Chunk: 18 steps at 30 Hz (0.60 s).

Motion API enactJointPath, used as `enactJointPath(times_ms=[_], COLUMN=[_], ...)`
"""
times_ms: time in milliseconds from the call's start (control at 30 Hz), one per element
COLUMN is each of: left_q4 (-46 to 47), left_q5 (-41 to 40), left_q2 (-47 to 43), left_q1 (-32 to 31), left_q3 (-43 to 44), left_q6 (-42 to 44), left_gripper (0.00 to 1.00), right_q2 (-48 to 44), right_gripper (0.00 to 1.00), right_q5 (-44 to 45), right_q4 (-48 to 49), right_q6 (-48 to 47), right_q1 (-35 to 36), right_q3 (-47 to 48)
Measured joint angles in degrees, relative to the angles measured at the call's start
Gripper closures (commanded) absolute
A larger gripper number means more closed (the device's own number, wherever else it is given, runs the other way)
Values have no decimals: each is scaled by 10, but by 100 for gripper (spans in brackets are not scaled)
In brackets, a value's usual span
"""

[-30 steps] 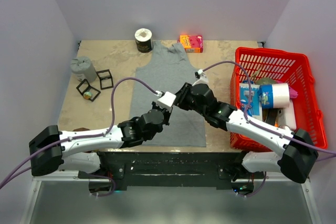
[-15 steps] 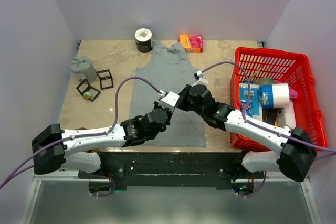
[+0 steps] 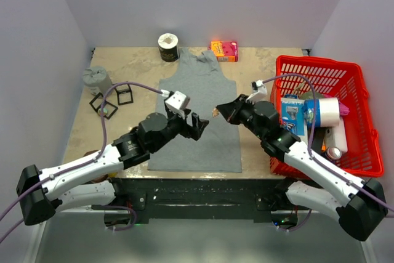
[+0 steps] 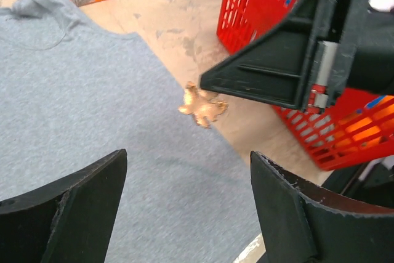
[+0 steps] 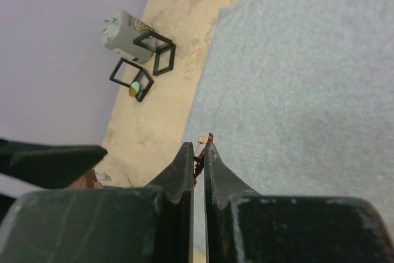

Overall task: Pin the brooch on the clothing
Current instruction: Pass from the right arm to the left

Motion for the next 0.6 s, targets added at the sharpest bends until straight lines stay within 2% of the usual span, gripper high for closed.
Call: enactJointPath(times_ms=[67, 433, 600], left_q4=[0, 23, 54], left_q5=[35, 201, 243], left_q2=[-19, -51, -53], left_q1=[28, 85, 100], left_q3=[0, -9, -36], left_q6=[-20, -129, -172], left_gripper=[16, 21, 30], right_q2=[-20, -117, -134], right_gripper=[100, 100, 100], right_q5=[-19, -122, -155], right_q4=[8, 38, 68], right_q6=[-23, -90, -89], right_q1=[-11, -11, -11], right_q3=[-3, -3, -14])
